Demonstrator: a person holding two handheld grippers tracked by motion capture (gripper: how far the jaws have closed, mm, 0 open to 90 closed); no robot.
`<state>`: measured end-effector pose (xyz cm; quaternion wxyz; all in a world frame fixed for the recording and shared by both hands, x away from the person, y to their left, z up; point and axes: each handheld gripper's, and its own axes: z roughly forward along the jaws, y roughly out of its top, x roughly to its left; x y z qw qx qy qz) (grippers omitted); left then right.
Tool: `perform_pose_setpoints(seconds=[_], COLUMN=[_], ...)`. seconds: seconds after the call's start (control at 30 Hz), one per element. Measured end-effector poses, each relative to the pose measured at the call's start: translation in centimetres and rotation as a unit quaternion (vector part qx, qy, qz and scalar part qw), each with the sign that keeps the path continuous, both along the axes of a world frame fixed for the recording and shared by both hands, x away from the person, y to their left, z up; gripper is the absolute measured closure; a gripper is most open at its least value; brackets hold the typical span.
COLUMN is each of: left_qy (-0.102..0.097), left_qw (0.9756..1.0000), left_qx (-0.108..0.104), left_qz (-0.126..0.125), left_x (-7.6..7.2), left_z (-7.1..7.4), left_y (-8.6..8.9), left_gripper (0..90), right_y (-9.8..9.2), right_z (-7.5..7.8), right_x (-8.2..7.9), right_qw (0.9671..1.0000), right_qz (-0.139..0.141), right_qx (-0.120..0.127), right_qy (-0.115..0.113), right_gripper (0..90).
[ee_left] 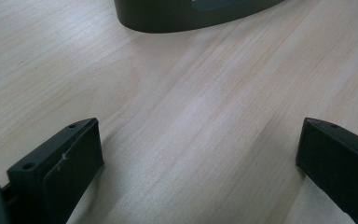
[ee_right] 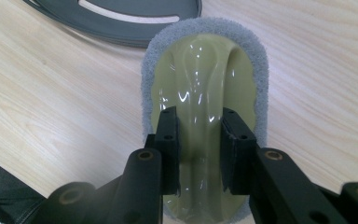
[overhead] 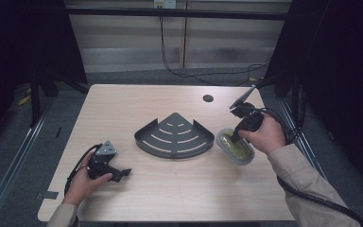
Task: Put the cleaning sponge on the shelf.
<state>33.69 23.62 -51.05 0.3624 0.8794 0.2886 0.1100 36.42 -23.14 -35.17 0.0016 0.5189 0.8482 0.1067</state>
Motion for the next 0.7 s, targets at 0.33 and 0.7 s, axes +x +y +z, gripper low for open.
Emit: perform_pose_setpoints(seconds=[0.33,0.7], left_qy=[0.002,0.002], left_qw=[1.0,1.0], left_qx=[0.001,0.001], left_qz=[-0.001,-0.001], left_x=[0.0,0.0], left_z=[0.0,0.0], left_y=[0.0,0.0], left_gripper=[0.0,0.0], right_y=[0.6,1.8], right_z=[1.3,2.0], right_x=[0.8,2.0], right_qw=[0.9999,0.9997], right_qz=[0.011,0.022], right_qx=[-0.003,-0.003], right_qy=[-0.004,-0.005], right_gripper=[71.7,71.7])
